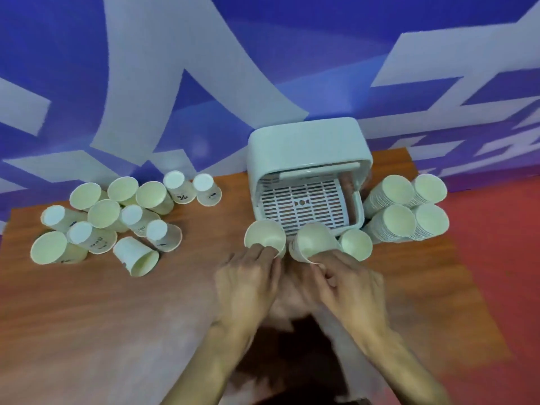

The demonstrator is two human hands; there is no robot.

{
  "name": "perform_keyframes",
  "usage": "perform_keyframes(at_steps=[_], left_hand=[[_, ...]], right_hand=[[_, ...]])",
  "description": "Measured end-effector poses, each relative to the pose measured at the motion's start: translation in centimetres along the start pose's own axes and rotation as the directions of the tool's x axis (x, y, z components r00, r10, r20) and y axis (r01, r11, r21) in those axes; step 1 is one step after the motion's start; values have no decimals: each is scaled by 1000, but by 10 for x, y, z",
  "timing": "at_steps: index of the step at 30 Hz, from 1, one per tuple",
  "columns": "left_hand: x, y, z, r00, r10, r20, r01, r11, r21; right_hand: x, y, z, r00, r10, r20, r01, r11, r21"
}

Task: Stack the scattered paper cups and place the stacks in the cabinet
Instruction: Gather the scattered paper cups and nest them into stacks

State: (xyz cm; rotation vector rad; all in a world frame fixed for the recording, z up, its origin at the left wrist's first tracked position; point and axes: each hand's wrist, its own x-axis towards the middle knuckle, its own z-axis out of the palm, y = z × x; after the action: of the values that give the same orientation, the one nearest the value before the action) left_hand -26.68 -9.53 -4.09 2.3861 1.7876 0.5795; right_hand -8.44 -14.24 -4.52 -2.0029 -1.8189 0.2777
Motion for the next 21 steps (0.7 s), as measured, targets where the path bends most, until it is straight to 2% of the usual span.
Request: perform_keyframes(at_steps=[8,13,21], left_hand=[[29,93,43,988,155,13,-154,987,-37],[37,108,61,980,193,45,-193,981,8],[33,107,80,975,162,150,-168,986,23]], right_hand=[[4,99,-42,988,146,-52,-151,983,-104],[11,118,-39,990,138,-34,-139,989,-52],[17,132,-22,991,130,35,-130,991,-2]])
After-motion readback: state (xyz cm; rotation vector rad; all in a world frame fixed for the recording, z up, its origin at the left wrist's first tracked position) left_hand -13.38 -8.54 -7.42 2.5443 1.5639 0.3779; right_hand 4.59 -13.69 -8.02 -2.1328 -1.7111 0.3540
